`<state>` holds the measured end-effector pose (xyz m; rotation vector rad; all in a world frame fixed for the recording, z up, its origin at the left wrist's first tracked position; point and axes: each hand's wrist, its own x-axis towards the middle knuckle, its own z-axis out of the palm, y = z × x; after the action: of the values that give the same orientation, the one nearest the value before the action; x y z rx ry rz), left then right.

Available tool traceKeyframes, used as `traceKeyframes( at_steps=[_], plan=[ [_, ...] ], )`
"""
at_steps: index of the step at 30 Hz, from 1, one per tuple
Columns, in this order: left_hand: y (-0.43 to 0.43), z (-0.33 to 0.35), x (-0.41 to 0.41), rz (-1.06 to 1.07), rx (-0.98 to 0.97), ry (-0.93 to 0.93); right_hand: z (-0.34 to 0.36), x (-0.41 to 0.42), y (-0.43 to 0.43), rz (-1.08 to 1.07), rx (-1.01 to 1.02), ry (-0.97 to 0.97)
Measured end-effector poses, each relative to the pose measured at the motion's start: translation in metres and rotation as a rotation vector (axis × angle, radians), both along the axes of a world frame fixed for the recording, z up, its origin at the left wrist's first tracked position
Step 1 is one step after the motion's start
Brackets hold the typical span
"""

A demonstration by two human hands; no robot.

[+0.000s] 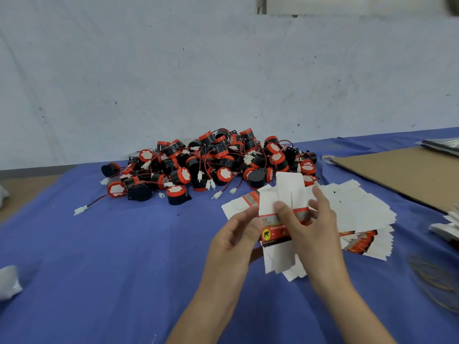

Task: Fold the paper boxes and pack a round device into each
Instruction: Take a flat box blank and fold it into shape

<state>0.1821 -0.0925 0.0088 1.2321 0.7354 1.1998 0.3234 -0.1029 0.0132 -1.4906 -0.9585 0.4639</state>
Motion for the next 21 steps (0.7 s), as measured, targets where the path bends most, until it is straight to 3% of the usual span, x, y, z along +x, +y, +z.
traceKeyframes(
  at_steps=[7,12,16,21],
  plan=[
    [-0.010,0.005,-0.002,-0.158,0.109,0.069,0.001,-0.008,0.003,0.109,0.076,0.164],
    [-0.011,0.003,-0.004,-0.166,0.084,0.042,-0.001,-0.018,0.003,0.110,0.134,0.154],
    [-0.013,0.005,-0.008,-0.067,0.190,0.102,-0.007,-0.027,0.001,0.136,0.192,0.167],
    [-0.015,0.005,-0.008,-0.031,0.278,0.151,-0.008,-0.033,-0.001,0.123,0.182,0.020]
  ],
)
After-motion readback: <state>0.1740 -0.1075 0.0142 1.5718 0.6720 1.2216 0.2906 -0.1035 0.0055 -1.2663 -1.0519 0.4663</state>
